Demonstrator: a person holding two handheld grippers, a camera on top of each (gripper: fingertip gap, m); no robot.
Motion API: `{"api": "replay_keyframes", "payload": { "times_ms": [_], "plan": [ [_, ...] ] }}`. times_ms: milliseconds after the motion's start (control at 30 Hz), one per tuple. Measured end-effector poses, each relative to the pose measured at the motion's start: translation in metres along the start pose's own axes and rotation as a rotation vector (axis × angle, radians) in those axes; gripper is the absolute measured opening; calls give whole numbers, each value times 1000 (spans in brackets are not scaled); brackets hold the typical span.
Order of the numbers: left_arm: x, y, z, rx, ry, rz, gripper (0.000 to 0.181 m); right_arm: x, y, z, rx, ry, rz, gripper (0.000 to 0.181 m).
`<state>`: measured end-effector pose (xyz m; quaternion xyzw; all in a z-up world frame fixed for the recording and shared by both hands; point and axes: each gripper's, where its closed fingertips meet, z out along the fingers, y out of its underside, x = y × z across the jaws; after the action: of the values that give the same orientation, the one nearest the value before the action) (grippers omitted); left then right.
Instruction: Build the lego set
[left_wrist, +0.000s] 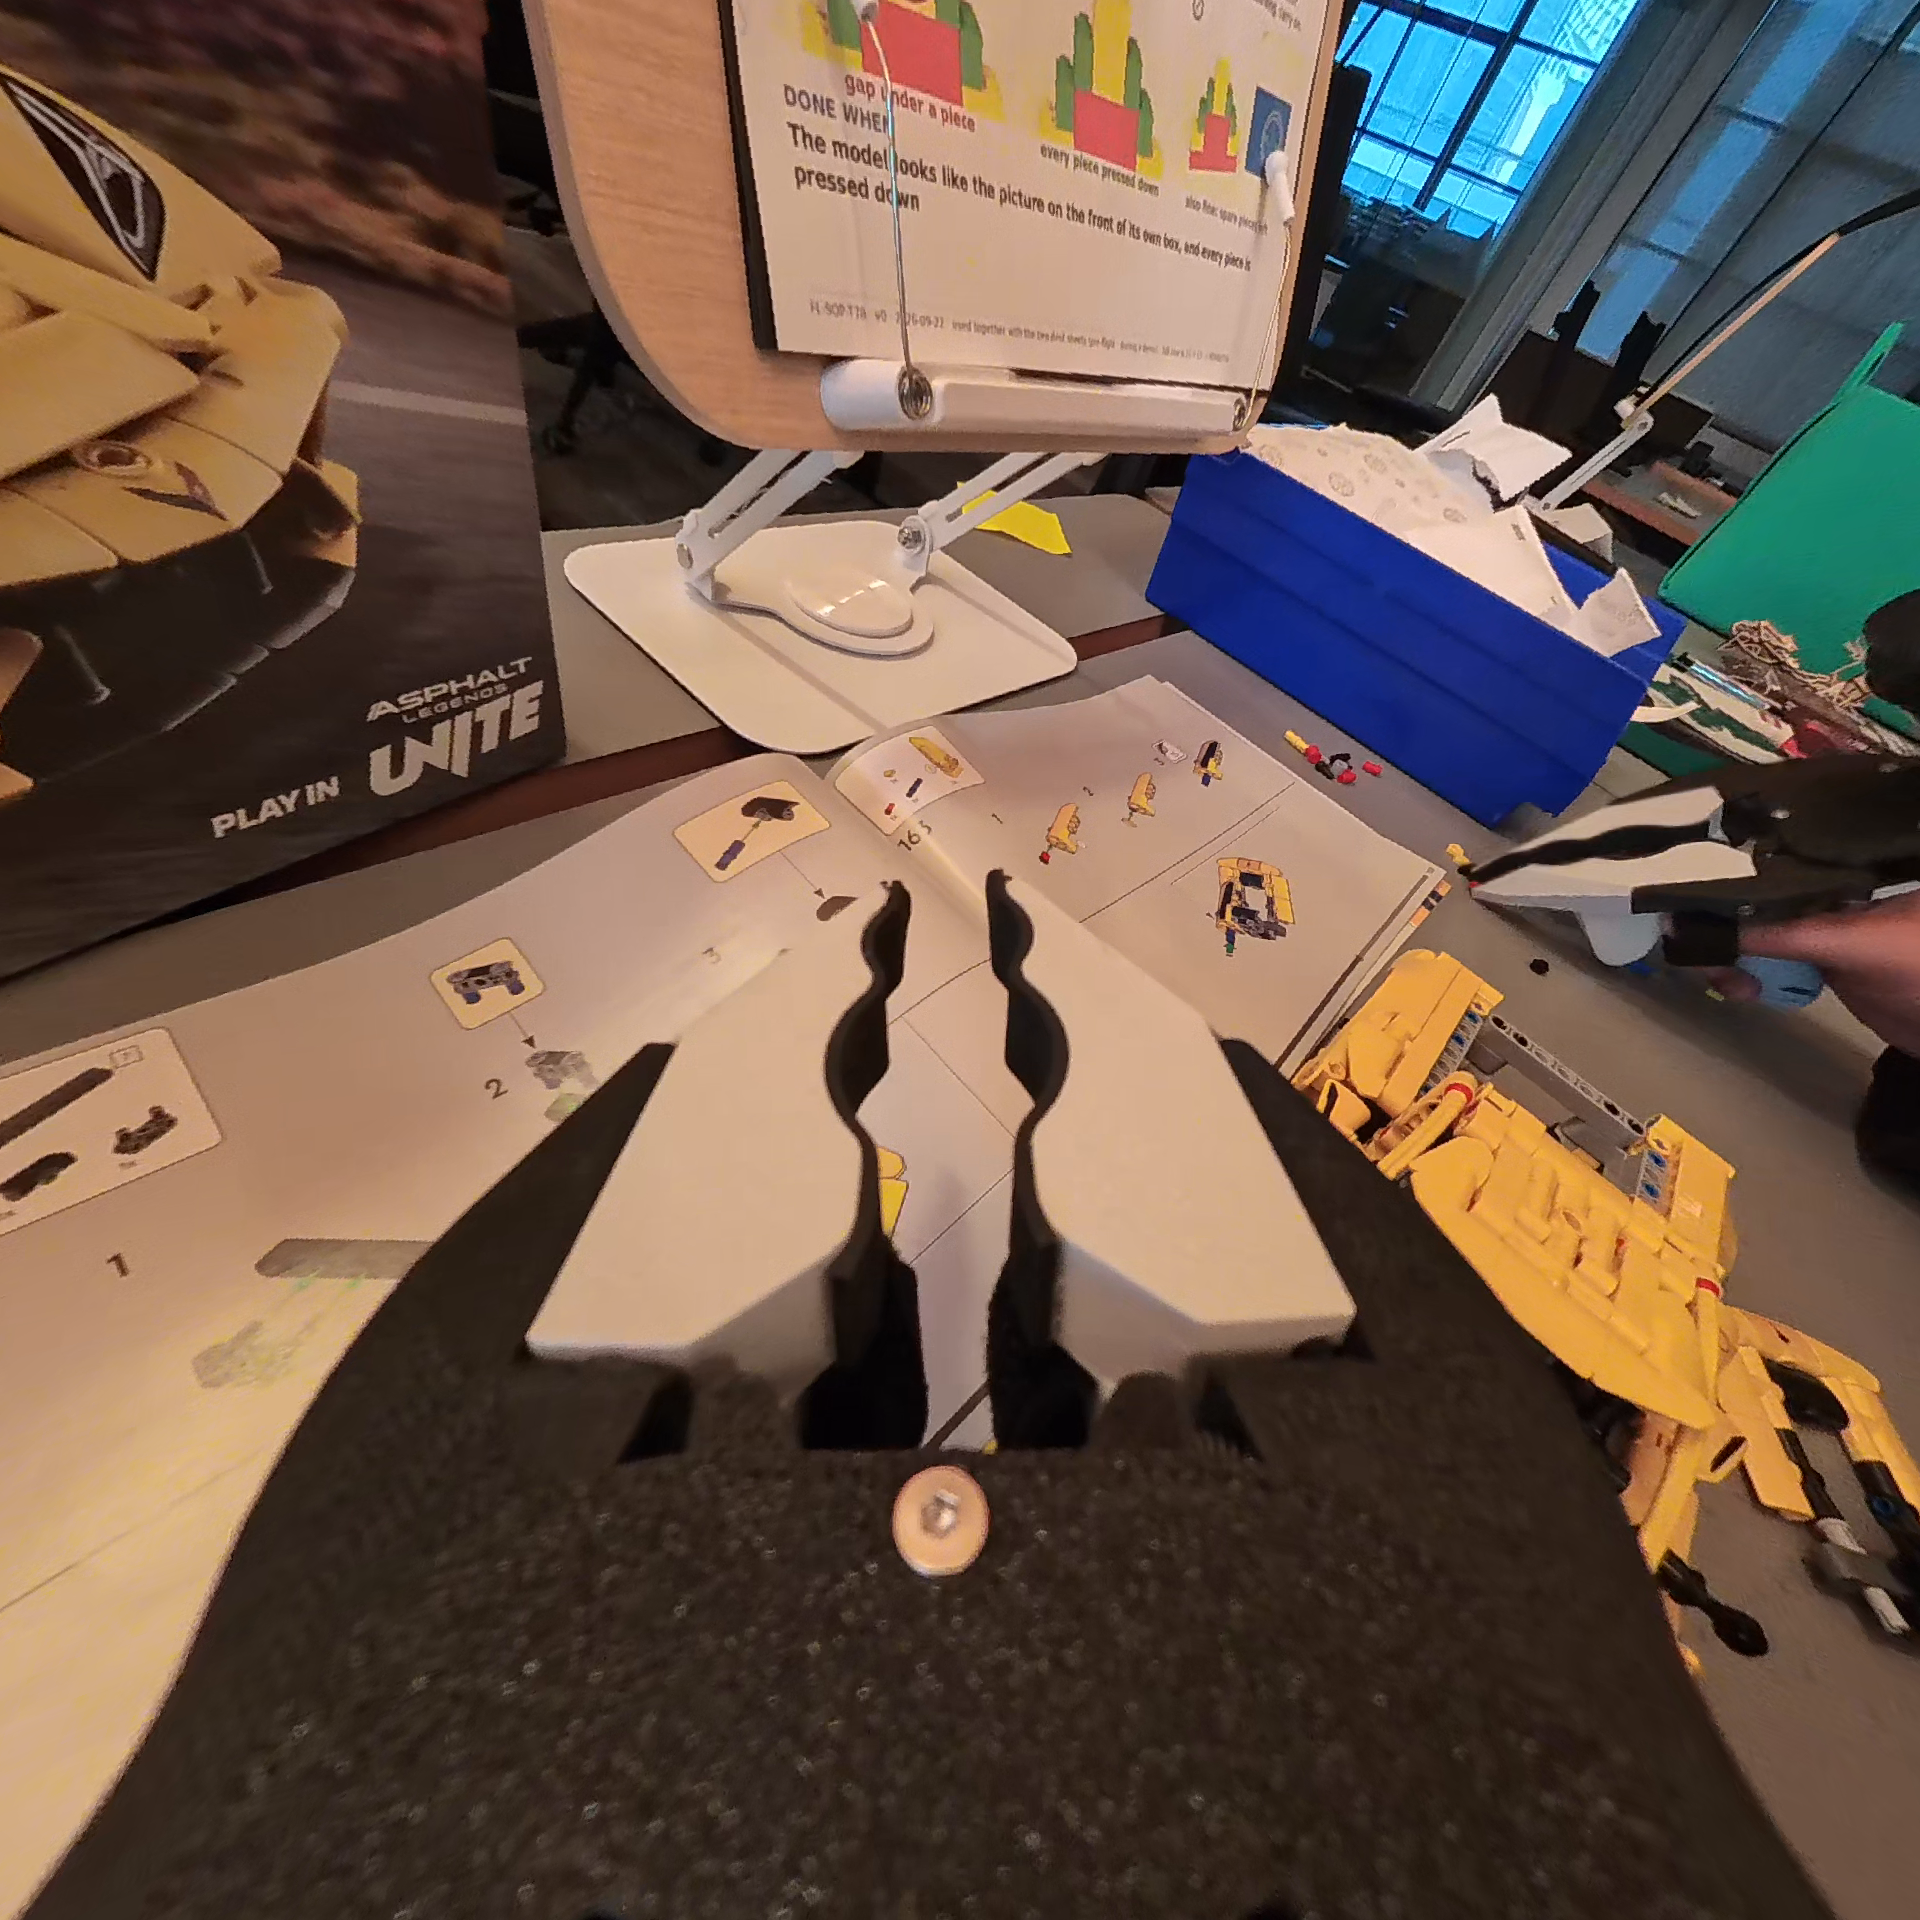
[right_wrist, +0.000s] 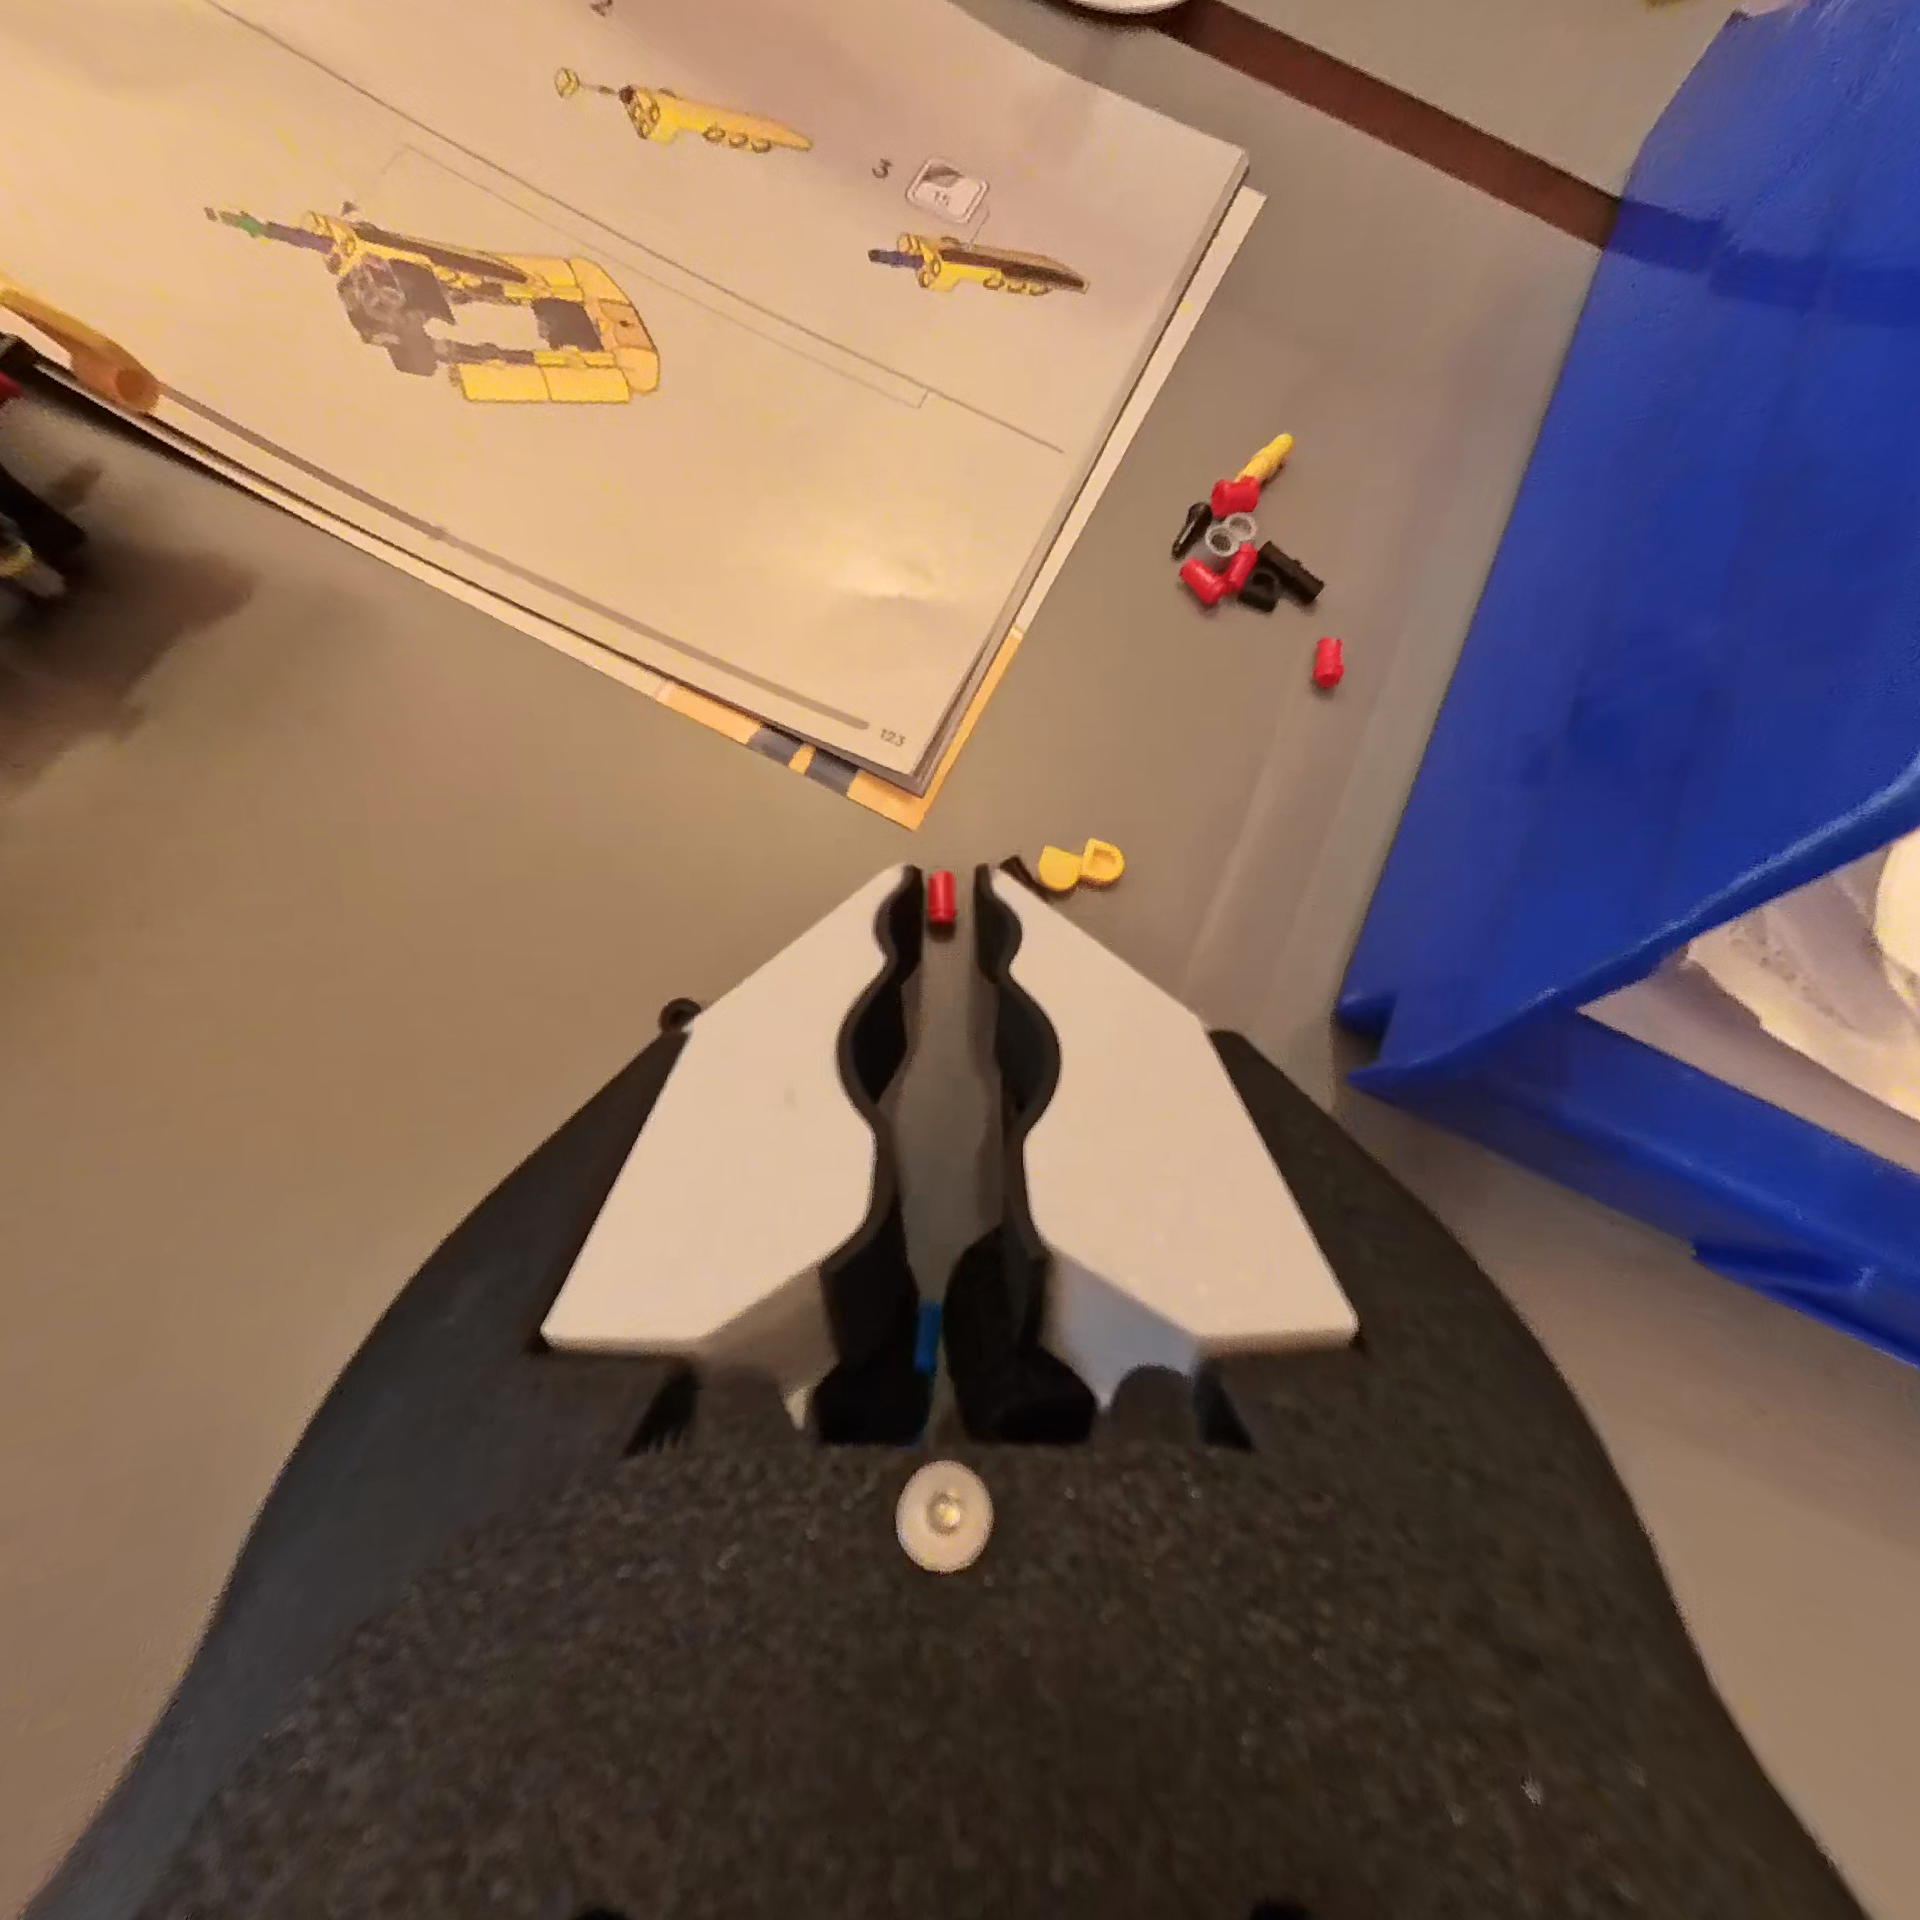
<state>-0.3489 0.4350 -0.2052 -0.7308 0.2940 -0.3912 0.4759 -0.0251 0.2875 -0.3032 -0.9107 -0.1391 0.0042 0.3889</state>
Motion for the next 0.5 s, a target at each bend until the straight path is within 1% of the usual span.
{"api": "replay_keyframes", "payload": {
  "times_ms": [33,133,200,233,300,367,433,500],
  "plan": [
    [0,0,0,0,0,0,15,1,1,-1,-3,4,8,4],
    [-1,0,0,0,-2,0,15,-1,-2,-8,-22,2,4,4],
    [-1,0,0,1,-1,-5,15,-10,-7,-21,-13,-31,-21,4],
    [-1,0,0,3,1,-9,15,-20,-10,-29,-4,-75,-41,4],
    [-2,-1,-1,7,5,-20,15,-52,-16,-48,24,-207,-78,4],
    [-2,0,0,7,7,-25,15,-94,-12,-64,14,-364,-101,4],
    [-2,1,1,1,5,-22,15,-126,2,-72,-41,-443,-140,4],
    [-2,2,1,-4,1,-16,15,-149,16,-76,-78,-482,-174,4]
  ]
}}
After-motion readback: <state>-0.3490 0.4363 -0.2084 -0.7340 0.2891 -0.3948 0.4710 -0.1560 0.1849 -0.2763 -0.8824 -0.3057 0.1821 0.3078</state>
